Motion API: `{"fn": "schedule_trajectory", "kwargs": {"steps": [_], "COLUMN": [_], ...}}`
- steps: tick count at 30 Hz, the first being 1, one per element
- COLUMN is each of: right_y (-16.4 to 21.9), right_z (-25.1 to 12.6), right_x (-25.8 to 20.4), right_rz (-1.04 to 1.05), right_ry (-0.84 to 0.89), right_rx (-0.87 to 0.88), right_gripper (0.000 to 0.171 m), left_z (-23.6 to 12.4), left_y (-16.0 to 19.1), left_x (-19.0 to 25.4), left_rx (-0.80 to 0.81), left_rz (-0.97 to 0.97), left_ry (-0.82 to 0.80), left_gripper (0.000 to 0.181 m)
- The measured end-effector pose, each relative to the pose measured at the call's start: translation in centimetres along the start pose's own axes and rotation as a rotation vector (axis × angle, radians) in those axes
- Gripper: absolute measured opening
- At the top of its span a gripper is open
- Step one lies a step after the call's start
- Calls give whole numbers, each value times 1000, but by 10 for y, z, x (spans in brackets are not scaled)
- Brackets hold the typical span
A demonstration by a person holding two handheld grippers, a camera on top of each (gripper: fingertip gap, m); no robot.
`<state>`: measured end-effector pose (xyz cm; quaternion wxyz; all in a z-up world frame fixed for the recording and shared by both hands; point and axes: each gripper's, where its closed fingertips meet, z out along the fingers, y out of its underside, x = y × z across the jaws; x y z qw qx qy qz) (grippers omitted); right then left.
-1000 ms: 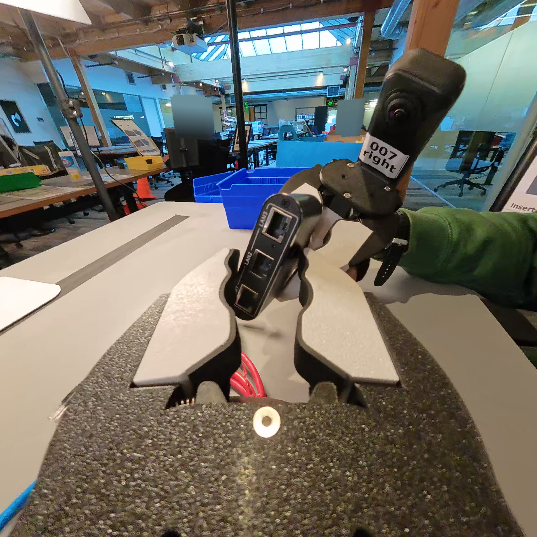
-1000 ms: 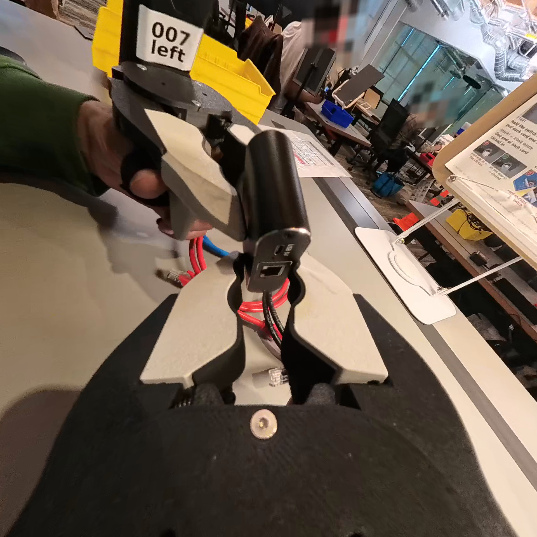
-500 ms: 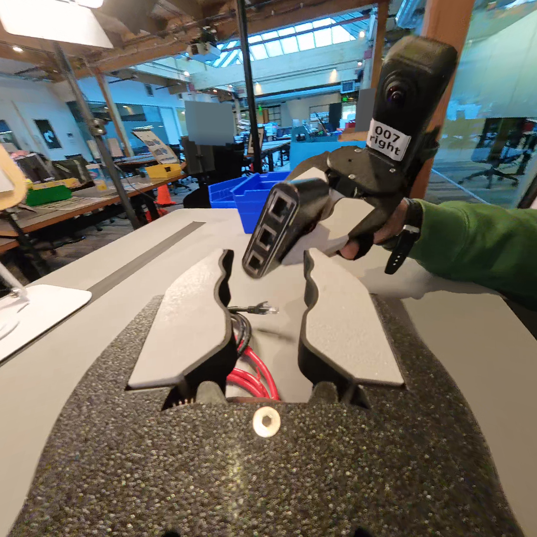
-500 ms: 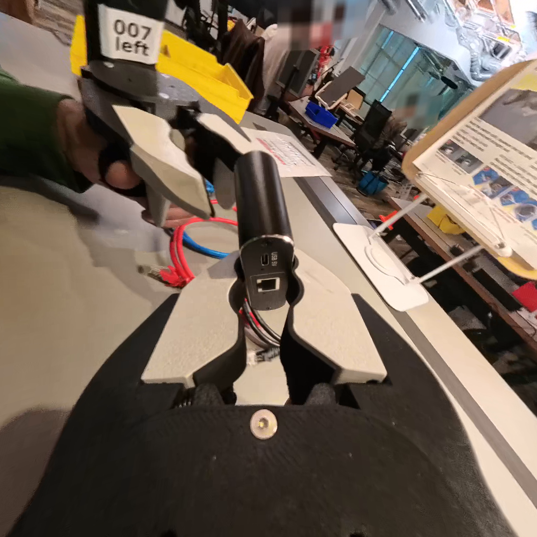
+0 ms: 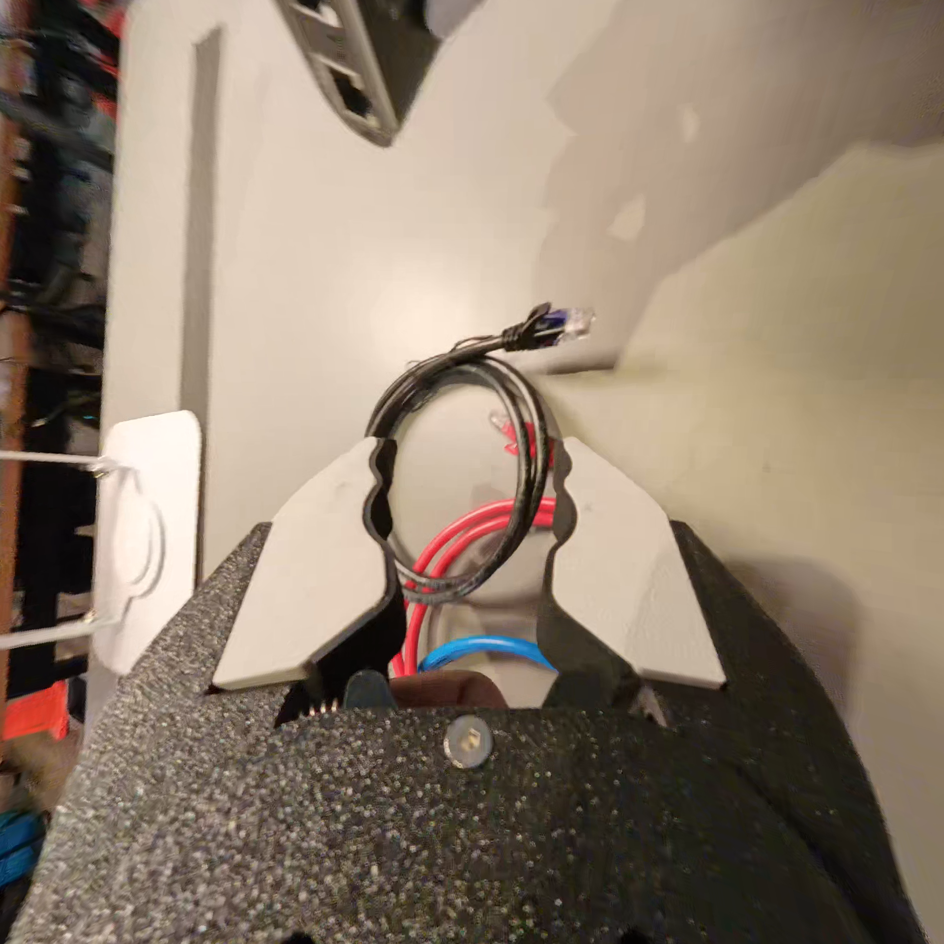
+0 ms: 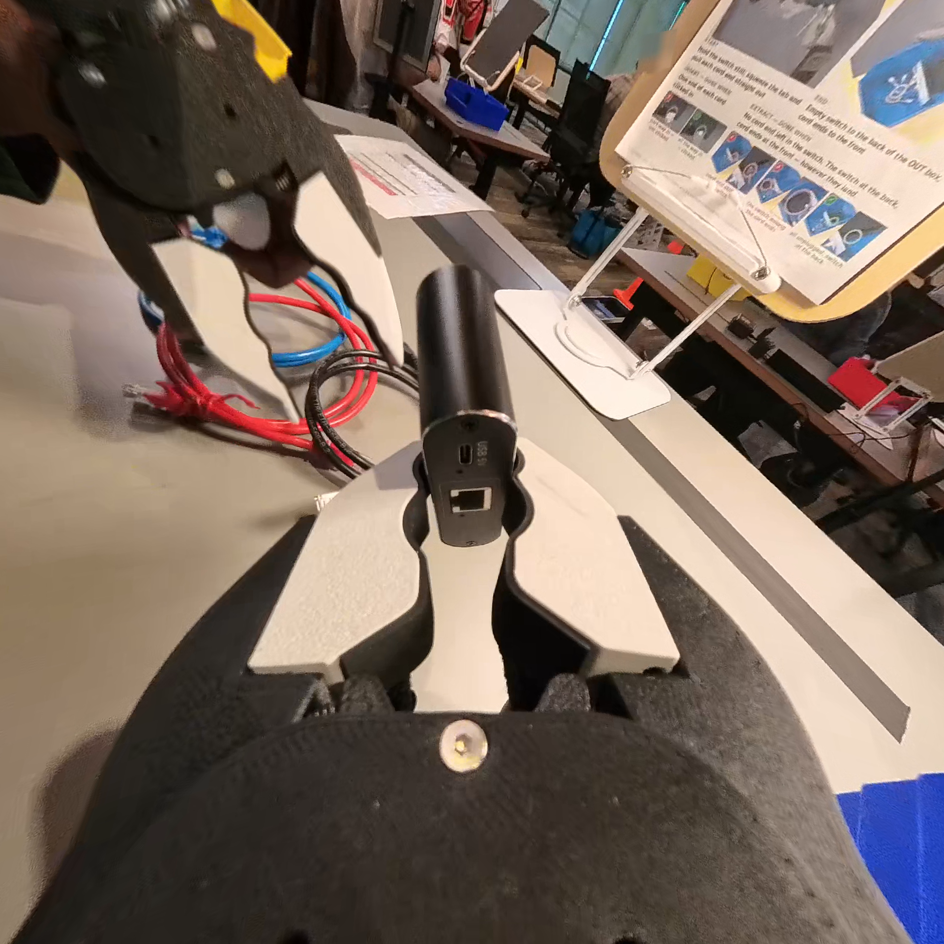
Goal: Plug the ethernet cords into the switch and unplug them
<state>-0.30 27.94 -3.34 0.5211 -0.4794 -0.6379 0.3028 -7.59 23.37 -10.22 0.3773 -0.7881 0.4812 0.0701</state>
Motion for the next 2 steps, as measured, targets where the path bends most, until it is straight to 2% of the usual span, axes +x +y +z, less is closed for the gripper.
{"fn": "schedule_trajectory", "kwargs": {"steps": [2], "right_y": [-3], "right_z": [-3], "right_x": [2], "right_rz": [4], "right_ry": [4], "right_rx": [10], "right_gripper": [26], "left_z": [9], "left_y": [-7], "left_x": [7], "left_rx": [-30], "left_rz": [15], "left_ry": [75], "left_gripper": [64]}}
